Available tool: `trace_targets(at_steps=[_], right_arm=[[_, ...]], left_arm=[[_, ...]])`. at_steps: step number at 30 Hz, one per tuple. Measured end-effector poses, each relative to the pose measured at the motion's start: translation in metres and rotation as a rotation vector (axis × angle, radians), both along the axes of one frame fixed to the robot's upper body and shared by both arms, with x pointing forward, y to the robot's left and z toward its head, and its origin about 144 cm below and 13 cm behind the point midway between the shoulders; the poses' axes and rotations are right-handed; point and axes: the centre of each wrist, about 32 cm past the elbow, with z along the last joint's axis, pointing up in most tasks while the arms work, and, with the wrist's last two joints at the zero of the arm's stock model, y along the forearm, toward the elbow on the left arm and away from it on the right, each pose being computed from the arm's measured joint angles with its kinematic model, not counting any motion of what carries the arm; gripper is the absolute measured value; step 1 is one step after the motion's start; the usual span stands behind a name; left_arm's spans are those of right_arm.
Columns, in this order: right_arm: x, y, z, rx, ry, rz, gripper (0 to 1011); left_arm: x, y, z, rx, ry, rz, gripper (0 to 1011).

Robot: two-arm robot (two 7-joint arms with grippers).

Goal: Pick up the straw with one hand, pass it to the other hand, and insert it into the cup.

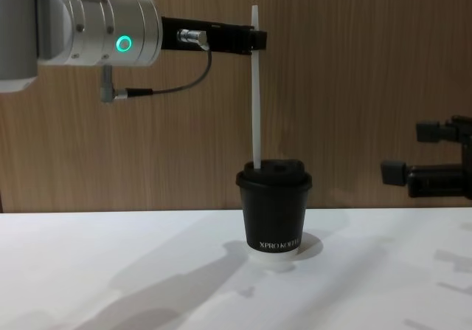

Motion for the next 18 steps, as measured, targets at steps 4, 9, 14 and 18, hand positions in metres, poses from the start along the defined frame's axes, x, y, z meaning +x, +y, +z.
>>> trace_targets(at_steps=[4, 9, 14, 18], right_arm=[[0.0, 0.0, 0.0, 0.0, 0.0, 0.0, 1001], [0.0, 0.0, 0.0, 0.0, 0.0, 0.0, 1001], [0.0, 0.0, 0.0, 0.0, 0.0, 0.0, 1001], [0.0, 0.0, 0.0, 0.0, 0.0, 0.0, 1001]], left_arm=[[0.0004, -0.0003, -0.0019, 0.0, 0.006, -0.001, 85], [0.0009, -0.0007, -0.0037, 0.0, 0.012, -0.002, 241], [0.0012, -0.0008, -0.0047, 0.0, 0.015, -0.001, 404], [0.0013, -0.0009, -0.0052, 0.0, 0.017, -0.002, 525]])
